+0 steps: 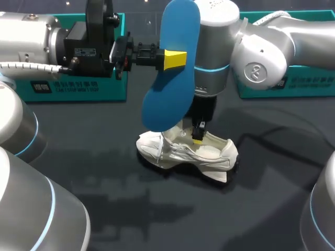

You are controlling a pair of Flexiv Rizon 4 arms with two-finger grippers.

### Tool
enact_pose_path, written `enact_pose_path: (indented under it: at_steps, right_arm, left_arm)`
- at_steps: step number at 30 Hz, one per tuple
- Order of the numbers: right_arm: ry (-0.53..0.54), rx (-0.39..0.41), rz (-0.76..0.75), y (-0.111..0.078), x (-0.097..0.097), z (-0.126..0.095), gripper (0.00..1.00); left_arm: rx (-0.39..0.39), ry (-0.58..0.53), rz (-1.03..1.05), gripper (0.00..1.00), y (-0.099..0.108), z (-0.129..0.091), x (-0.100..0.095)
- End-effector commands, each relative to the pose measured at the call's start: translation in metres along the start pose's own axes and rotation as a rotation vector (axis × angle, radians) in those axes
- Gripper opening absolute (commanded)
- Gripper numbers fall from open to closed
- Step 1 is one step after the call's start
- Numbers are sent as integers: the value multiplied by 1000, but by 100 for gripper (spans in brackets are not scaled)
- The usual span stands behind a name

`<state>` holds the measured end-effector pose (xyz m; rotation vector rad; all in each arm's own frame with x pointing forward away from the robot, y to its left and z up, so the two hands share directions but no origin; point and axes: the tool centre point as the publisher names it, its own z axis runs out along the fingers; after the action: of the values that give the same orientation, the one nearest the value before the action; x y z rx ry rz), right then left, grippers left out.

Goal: Take the shoe out of the shoebox, open the shoe tongue, remove and reinsert the insole, then place the shoe into the shoebox

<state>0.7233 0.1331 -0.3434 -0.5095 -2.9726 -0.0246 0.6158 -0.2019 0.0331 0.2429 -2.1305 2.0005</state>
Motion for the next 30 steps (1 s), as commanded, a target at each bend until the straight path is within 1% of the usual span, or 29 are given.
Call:
enact_pose_path:
  at_steps: [1,2,4,5,18,19,21,24,26,28,30]
  right_arm:
    - [35,-86,108,-10,1,-10,0]
    - [43,-115,146,-10,2,-10,0]
    - [43,-175,176,-10,5,-12,0]
    - [38,-181,194,-10,6,-13,0]
    - [38,-181,194,-10,6,-13,0]
    - [27,-160,245,-8,6,-11,0]
    - [50,-208,358,-8,6,-10,0]
    - [58,-233,547,-9,5,-14,0]
    - [42,-238,644,-9,8,-17,0]
    - [56,-278,717,-9,11,-20,0]
    - [55,-271,841,-9,15,-21,0]
  left_arm:
    - [0,-1,0,0,1,0,1]
    - [0,-1,0,0,1,0,1]
    - [0,-1,0,0,1,0,1]
    - [0,-1,0,0,1,0,1]
    - [0,-1,0,0,1,0,1]
    - [0,-1,0,0,1,0,1]
    - [0,-1,0,0,1,0,1]
    - [0,-1,0,0,1,0,1]
    - [0,-1,0,0,1,0,1]
    - [0,-1,0,0,1,0,1]
    - [0,-1,0,0,1,0,1]
